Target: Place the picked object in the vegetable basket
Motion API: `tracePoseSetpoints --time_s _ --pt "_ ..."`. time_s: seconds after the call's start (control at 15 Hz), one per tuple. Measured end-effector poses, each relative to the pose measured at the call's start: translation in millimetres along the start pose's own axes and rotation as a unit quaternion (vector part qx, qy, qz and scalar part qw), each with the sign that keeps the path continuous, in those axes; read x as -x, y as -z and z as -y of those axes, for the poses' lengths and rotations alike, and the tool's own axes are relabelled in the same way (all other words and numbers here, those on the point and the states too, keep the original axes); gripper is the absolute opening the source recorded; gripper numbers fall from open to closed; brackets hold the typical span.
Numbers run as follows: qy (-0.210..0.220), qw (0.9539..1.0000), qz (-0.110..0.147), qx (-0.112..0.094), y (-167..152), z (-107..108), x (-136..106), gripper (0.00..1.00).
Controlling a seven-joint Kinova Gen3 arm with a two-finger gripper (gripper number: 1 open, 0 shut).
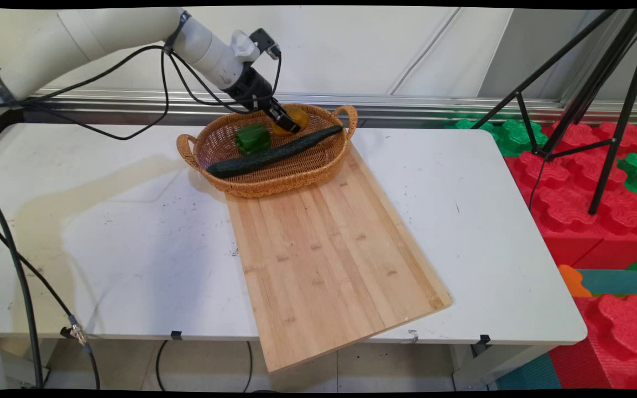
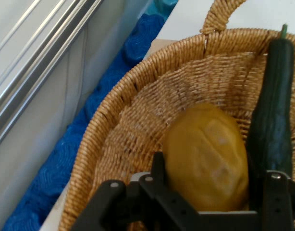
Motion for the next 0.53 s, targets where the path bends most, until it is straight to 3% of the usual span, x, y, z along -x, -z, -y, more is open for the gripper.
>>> tracePoseSetpoints --time_s 0.2,0.27,0.53 --pt "-0.02 0.9998 0.004 -0.001 -7.2 2.7 -1.0 0.0" --pt "-0.026 0.9996 0.004 -0.001 -8.8 3.6 -1.0 1.0" --pt "-0.048 0.9988 0.004 -0.003 -10.4 6.4 -1.1 1.0"
